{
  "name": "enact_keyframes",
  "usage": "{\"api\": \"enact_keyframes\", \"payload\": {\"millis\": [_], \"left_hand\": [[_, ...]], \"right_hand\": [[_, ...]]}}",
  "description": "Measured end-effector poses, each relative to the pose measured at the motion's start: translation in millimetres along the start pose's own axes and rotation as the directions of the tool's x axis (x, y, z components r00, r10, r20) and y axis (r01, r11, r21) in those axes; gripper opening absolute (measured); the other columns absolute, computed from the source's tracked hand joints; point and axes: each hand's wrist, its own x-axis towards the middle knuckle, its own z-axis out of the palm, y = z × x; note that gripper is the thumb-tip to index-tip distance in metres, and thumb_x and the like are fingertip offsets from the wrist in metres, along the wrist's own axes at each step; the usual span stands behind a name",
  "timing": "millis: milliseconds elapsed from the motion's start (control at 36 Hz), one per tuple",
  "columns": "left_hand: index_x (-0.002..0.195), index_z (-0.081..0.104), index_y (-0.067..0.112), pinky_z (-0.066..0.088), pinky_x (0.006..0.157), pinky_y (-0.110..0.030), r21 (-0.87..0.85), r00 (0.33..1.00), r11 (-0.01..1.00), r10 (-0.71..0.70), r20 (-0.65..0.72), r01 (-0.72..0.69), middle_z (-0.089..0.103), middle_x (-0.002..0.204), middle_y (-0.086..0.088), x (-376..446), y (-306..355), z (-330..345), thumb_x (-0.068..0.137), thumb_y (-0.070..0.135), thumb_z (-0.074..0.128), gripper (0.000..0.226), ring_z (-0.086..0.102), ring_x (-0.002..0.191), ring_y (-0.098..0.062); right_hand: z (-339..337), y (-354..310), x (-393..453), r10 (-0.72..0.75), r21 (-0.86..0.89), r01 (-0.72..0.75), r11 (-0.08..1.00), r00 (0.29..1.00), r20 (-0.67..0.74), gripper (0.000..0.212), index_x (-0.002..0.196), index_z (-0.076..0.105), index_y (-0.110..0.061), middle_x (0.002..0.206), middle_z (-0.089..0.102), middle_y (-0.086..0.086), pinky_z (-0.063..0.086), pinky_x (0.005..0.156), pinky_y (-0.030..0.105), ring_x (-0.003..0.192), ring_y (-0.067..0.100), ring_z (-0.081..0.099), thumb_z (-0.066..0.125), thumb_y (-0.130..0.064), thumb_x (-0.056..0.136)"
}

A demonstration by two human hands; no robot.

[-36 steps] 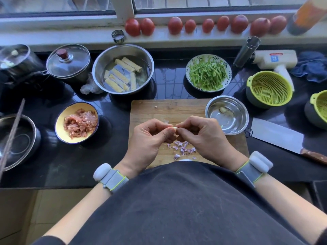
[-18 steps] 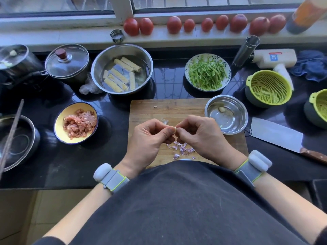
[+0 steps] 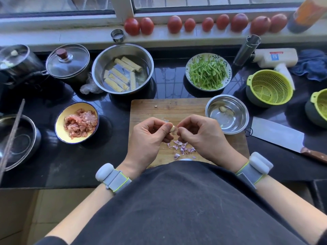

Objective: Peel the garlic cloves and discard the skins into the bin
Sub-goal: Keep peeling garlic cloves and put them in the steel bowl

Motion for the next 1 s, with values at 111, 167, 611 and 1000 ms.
{"api": "enact_keyframes", "payload": {"millis": [111, 167, 611, 1000], "left_hand": [[0.086, 0.07, -0.001, 0.059, 0.066, -0.032, 0.029, 0.999, 0.999, 0.028, -0.034, -0.027, 0.073, 0.076, -0.016, -1.1, 0.8, 1.9, 0.091, 0.012, 0.073, 0.014, 0.073, 0.069, -0.026], [0.086, 0.071, 0.0, 0.06, 0.067, -0.033, 0.03, 0.999, 0.999, 0.021, -0.042, -0.02, 0.073, 0.074, -0.017, -2.0, 1.1, 3.4, 0.09, 0.012, 0.073, 0.013, 0.074, 0.071, -0.028], [0.084, 0.072, -0.001, 0.056, 0.073, -0.027, 0.011, 1.0, 1.0, -0.024, 0.005, 0.024, 0.076, 0.081, -0.01, -5.1, -2.1, 3.8, 0.081, 0.008, 0.081, 0.013, 0.071, 0.077, -0.019], [0.082, 0.07, -0.005, 0.058, 0.076, -0.029, 0.018, 0.998, 1.0, -0.015, 0.061, 0.014, 0.076, 0.082, -0.011, -3.0, -3.4, 3.0, 0.082, 0.005, 0.078, 0.013, 0.07, 0.078, -0.018]], "right_hand": [[2.8, -1.1, -1.1, -0.071, -0.122, 0.065, 0.99, 0.997, -0.04, 0.006, 0.084, 0.074, -0.017, 0.068, 0.072, -0.005, 0.06, 0.065, 0.036, 0.064, 0.011, 0.071, 0.072, -0.012, 0.087], [4.2, -1.4, -0.3, -0.092, -0.161, 0.082, 0.984, 0.994, -0.051, 0.005, 0.084, 0.075, -0.016, 0.068, 0.071, -0.007, 0.059, 0.065, 0.035, 0.064, 0.01, 0.07, 0.073, -0.014, 0.087], [5.9, -6.3, -0.2, -0.253, -0.411, 0.212, 0.887, 0.966, -0.048, 0.005, 0.081, 0.073, -0.017, 0.065, 0.066, -0.008, 0.054, 0.06, 0.038, 0.059, 0.014, 0.06, 0.072, -0.019, 0.086], [5.2, -5.6, 1.7, -0.329, -0.541, 0.282, 0.792, 0.944, 0.011, 0.016, 0.071, 0.057, -0.019, 0.065, 0.05, -0.005, 0.043, 0.053, 0.038, 0.061, 0.022, 0.049, 0.062, -0.03, 0.08]]}}
